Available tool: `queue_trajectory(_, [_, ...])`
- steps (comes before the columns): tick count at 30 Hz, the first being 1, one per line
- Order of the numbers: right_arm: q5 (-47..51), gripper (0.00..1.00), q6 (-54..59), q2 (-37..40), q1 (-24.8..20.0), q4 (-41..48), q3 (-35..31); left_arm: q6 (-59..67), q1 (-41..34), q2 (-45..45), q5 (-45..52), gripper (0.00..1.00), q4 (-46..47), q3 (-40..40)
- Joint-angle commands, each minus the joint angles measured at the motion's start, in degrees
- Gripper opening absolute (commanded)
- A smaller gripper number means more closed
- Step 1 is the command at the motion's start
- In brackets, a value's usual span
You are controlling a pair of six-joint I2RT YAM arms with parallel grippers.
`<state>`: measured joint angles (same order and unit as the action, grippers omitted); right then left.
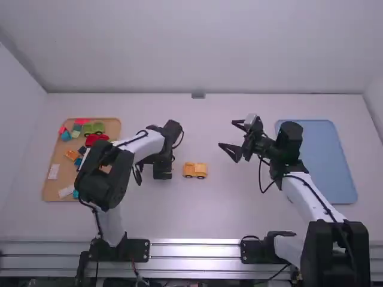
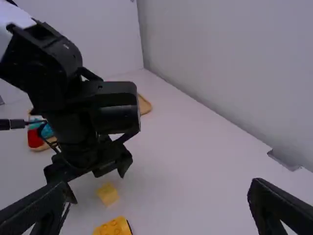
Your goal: Assemble lego blocks to make yellow taxi
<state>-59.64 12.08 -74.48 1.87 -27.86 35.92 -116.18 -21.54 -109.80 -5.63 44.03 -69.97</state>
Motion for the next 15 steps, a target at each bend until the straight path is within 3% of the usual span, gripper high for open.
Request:
queue_trajectory(1, [-0.39, 0.99, -0.28, -0.2, -0.02, -0.13, -0.44, 4.55, 0.44, 3.98, -3.28, 0.99, 4.31, -6.49])
queue_trajectory(8, [-0.42, 0.99, -0.26, -0.2, -0.02, -0.37, -0.44, 9.77, 0.44, 5.77, -10.16, 0.99, 22.93, -22.73])
queue_trajectory(12, [-0.39, 0.99, -0.26, -0.2, 0.0, -0.35, -0.44, 11.02, 0.42, 5.77, -13.46, 0.99, 27.78, -29.44])
queue_trajectory(15, [-0.39, 0.99, -0.26, -0.2, 0.0, -0.35, -0.44, 11.1, 0.44, 5.77, -10.05, 0.99, 28.28, -31.82])
